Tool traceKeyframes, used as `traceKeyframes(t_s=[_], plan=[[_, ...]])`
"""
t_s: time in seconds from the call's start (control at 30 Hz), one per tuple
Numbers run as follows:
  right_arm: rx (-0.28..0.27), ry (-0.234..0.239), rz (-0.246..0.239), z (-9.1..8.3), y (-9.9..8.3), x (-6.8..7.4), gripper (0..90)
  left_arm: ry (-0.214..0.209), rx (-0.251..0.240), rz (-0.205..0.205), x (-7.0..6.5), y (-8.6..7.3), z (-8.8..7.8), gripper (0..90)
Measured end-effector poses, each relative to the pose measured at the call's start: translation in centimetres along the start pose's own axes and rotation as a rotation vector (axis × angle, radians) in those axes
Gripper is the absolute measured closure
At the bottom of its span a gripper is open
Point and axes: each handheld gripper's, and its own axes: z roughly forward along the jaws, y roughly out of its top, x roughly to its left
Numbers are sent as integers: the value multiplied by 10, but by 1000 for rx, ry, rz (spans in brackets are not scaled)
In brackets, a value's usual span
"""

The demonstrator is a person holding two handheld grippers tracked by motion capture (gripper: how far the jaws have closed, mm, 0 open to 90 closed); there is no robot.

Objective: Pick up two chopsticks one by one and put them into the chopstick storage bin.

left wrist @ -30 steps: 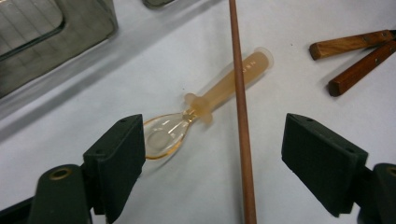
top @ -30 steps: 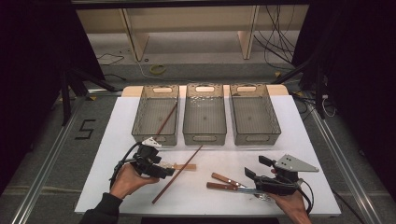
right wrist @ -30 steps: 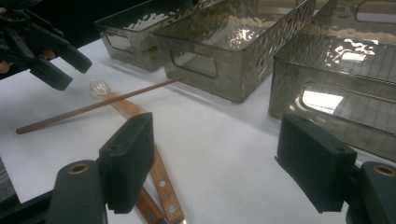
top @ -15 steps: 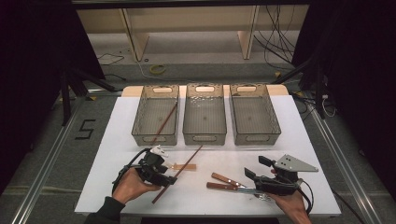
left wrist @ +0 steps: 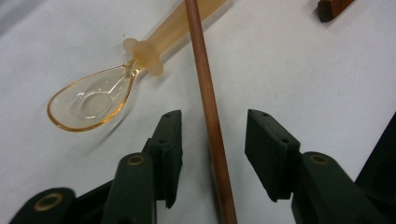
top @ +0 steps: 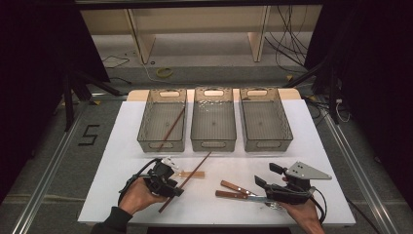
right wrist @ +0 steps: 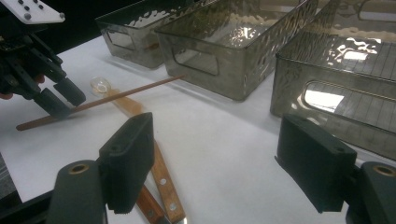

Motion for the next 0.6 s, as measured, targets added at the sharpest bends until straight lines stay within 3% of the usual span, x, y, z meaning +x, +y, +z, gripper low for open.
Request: traceKeyframes(t_s=[0.6], plan=[[-2,2,-3,0,0,0,284,5,19,24,-3,0,7,685]])
